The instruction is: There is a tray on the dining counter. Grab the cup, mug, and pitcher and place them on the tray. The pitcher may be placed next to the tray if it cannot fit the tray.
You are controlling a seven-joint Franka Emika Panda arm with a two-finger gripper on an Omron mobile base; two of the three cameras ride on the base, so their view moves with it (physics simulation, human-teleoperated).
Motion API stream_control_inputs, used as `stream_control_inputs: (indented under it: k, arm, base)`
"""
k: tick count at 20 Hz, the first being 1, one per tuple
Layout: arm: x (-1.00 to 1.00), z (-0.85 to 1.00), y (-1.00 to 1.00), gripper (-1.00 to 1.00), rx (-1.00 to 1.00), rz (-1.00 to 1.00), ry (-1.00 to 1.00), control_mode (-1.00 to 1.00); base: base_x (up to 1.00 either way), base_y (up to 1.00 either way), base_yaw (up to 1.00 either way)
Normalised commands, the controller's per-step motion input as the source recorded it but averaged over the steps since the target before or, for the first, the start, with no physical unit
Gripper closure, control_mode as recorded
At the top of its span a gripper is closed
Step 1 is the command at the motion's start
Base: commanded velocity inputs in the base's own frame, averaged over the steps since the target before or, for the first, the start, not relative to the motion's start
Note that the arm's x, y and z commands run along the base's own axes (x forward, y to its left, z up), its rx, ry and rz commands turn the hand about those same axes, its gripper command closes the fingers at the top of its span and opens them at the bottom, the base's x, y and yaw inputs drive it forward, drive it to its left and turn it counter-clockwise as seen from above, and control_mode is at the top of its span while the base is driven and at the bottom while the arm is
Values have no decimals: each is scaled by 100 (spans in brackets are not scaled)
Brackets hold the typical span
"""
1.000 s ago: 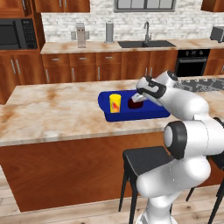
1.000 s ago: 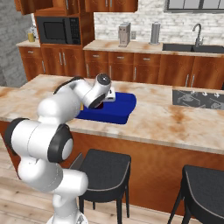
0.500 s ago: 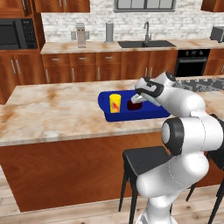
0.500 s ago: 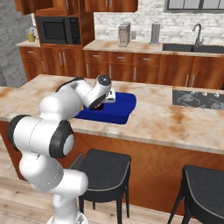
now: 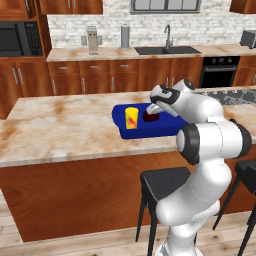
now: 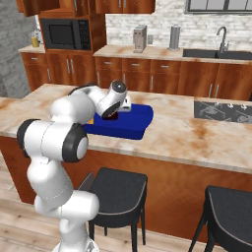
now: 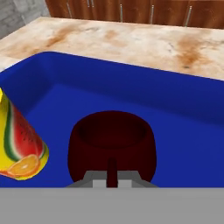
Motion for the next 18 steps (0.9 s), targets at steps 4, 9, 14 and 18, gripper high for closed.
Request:
stream_control_inputs:
  k: [4,9,14,18]
  arm:
    - [20,0,0,100,0,0,0,-100]
    - [0,-7,0,100,0,0,1,-100]
    - [-8,-11,0,100,0,0,1,-100]
    - [-10,-23,0,100,0,0,1,-100]
  base:
    - [0,0,0]
    - [0,0,0]
    - [0,0,0]
    - [0,0,0]
